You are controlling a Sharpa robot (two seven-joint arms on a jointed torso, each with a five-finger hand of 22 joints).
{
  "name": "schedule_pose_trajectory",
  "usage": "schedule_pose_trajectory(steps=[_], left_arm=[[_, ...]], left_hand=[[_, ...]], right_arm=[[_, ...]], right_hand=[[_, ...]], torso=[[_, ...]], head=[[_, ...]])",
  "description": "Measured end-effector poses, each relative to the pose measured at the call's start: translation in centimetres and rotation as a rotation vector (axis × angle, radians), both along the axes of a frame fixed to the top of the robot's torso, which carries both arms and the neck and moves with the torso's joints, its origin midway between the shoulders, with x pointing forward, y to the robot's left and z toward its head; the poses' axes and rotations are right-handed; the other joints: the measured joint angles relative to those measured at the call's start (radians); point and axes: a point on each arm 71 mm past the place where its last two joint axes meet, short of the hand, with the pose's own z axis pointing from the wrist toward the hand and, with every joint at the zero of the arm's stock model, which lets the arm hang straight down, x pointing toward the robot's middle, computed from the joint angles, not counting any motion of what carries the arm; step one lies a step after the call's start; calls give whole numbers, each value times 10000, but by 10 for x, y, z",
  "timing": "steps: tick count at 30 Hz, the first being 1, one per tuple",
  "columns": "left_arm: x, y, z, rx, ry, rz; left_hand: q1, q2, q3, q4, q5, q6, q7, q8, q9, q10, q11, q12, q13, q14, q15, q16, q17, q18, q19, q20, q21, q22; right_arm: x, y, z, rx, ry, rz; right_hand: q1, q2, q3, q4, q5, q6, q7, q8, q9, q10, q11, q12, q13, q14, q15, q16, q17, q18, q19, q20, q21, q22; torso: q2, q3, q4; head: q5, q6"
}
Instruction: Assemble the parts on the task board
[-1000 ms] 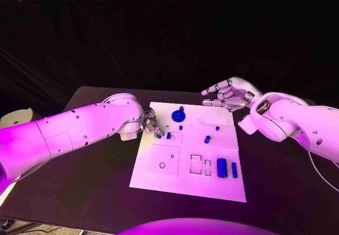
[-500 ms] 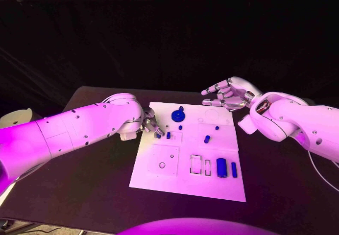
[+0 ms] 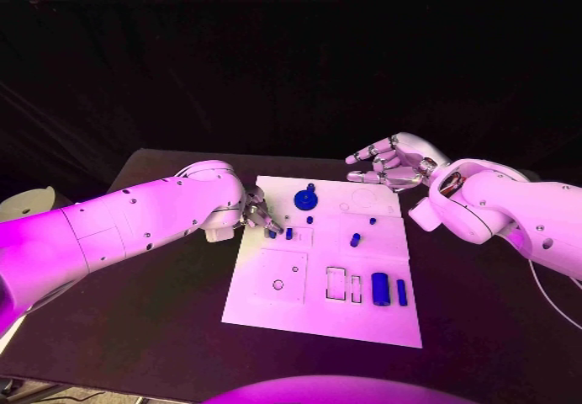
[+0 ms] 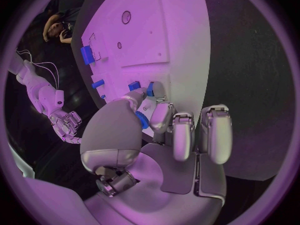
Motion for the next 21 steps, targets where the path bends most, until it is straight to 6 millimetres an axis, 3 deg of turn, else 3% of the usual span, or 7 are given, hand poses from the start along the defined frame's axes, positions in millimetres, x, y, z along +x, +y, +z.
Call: schedule_pose_trajectory(steps=[9, 21], left_arm=[[-1, 1, 0, -49, -10, 54], [-3, 7, 0, -217, -187, 268]], left_hand=[[-186, -2, -990, 461, 0, 72, 3, -5, 8, -1, 0, 0, -1, 0, 0, 0, 2, 1, 0, 0, 45, 0], [-88, 96, -1370, 625, 0, 71, 4, -38, 38, 114, -6, 209, 206, 0, 0, 0, 1, 3, 0, 0, 43, 0]], right_arm=[[0, 0, 0, -3, 2, -5], [1, 0, 0, -9, 16, 8]], right_hand=[[0, 0, 0, 0, 0, 0, 0, 0, 0, 0, 0, 0, 0, 0, 0, 0, -1, 0, 0, 0, 0, 0], [0, 0, 0, 0, 0, 0, 0, 0, 0, 0, 0, 0, 0, 0, 0, 0, -2, 0, 0, 0, 0, 0]], torso=[[0, -6, -1], [0, -8, 3]], head=[[-15, 7], [-43, 1]])
